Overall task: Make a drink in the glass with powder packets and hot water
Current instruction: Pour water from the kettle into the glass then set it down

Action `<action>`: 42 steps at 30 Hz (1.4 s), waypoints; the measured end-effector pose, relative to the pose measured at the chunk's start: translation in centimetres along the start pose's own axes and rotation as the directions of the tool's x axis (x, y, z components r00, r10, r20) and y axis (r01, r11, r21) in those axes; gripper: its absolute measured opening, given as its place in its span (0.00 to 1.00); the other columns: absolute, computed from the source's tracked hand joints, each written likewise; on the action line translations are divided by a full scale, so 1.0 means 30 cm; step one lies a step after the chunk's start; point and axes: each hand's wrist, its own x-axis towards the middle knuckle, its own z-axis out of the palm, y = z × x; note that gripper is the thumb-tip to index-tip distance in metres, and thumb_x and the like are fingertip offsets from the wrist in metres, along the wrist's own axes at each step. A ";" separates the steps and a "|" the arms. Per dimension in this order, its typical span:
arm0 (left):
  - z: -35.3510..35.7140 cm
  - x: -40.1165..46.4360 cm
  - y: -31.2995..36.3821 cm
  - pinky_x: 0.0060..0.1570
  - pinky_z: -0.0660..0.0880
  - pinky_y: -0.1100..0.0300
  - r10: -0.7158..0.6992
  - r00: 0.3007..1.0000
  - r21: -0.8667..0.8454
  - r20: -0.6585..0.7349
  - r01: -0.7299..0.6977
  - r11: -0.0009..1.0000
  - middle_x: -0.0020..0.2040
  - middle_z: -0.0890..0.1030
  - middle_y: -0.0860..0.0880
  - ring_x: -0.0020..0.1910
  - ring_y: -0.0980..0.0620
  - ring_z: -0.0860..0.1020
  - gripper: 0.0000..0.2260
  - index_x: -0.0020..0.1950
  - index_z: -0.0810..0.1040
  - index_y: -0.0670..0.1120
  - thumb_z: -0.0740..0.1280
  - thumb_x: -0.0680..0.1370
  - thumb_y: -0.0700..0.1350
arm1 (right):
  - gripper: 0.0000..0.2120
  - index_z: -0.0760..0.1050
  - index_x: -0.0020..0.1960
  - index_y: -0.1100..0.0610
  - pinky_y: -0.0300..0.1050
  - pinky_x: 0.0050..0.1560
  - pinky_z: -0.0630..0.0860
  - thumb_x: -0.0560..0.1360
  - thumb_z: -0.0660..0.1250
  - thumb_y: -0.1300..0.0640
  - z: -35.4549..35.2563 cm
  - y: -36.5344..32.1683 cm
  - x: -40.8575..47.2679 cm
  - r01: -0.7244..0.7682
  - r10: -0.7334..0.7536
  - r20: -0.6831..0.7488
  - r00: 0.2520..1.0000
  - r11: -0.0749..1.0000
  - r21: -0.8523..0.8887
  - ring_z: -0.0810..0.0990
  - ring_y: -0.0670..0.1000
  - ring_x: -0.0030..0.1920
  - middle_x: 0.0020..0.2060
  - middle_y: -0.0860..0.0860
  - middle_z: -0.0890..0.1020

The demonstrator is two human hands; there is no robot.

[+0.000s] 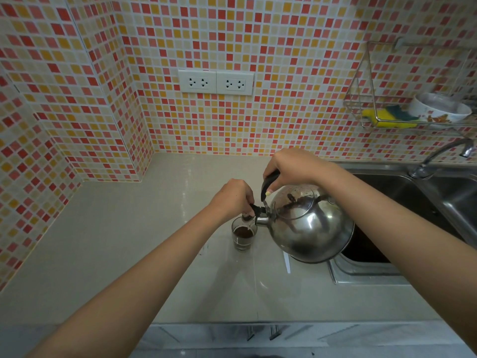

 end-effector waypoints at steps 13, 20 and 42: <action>0.013 0.017 -0.012 0.51 0.79 0.55 0.011 1.000 0.003 -0.006 -0.011 1.000 0.52 0.84 0.42 0.50 0.45 0.82 0.15 0.55 0.84 0.40 0.76 0.69 0.39 | 0.09 0.83 0.46 0.47 0.42 0.31 0.70 0.68 0.73 0.45 0.009 0.011 0.001 -0.020 0.020 0.017 1.000 1.000 0.012 0.79 0.47 0.36 0.36 0.44 0.84; 0.009 0.037 -0.038 0.54 0.80 0.53 -0.027 0.999 -0.111 -0.023 0.024 0.993 0.50 0.84 0.41 0.49 0.44 0.83 0.14 0.54 0.84 0.40 0.77 0.69 0.39 | 0.09 0.83 0.47 0.49 0.46 0.37 0.76 0.68 0.74 0.50 -0.006 0.052 -0.026 -0.072 0.067 0.039 0.997 0.983 0.170 0.79 0.46 0.37 0.38 0.44 0.83; -0.045 0.459 -0.075 0.36 0.75 0.71 -0.247 0.943 -0.490 -0.224 0.110 0.865 0.35 0.82 0.49 0.34 0.58 0.81 0.11 0.54 0.83 0.39 0.74 0.71 0.35 | 0.10 0.83 0.51 0.58 0.43 0.48 0.75 0.69 0.73 0.63 0.085 0.399 0.175 -0.158 0.306 -0.164 0.938 0.797 0.584 0.80 0.51 0.45 0.43 0.54 0.85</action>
